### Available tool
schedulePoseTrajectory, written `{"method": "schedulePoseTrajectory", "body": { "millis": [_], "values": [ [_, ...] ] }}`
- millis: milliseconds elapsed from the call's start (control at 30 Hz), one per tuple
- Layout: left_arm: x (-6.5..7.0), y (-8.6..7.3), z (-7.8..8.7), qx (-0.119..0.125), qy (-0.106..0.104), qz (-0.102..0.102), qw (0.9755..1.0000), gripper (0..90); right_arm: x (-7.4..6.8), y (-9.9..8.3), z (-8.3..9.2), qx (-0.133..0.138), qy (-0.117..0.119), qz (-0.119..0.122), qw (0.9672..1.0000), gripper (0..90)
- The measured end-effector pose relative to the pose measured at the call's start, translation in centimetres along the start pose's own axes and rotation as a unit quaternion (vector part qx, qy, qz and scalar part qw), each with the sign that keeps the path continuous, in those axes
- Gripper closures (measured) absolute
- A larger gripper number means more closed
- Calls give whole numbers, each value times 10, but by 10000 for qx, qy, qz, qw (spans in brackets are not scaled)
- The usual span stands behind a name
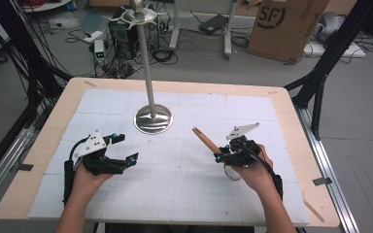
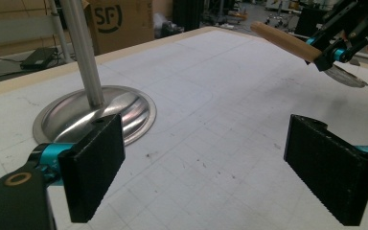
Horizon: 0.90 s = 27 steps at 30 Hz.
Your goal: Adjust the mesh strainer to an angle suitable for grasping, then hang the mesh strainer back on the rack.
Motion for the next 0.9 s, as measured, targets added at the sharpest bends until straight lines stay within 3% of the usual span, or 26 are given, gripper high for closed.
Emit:
{"method": "schedulePoseTrajectory", "body": {
  "millis": [300,633,900],
  "values": [
    [1,3,4,45,1,-7,10000,147,4,16,12,318,-135,5,9994,687],
    [1,3,2,53,-8,22,10000,147,6,25,18,400,-151,42,9991,687],
    [0,4,2,76,16,43,10000,147,14,57,32,756,-264,70,9968,687]
  ]
}}
Point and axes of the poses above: each handheld gripper's, and its own axes: z roughly backward along the jaws, y roughly out of its top, x roughly to its right, the point moved 10 cm from there along -z, roughly forward along the jaws, and after that the axes turned 8 degrees about z, right-handed, at the moved point
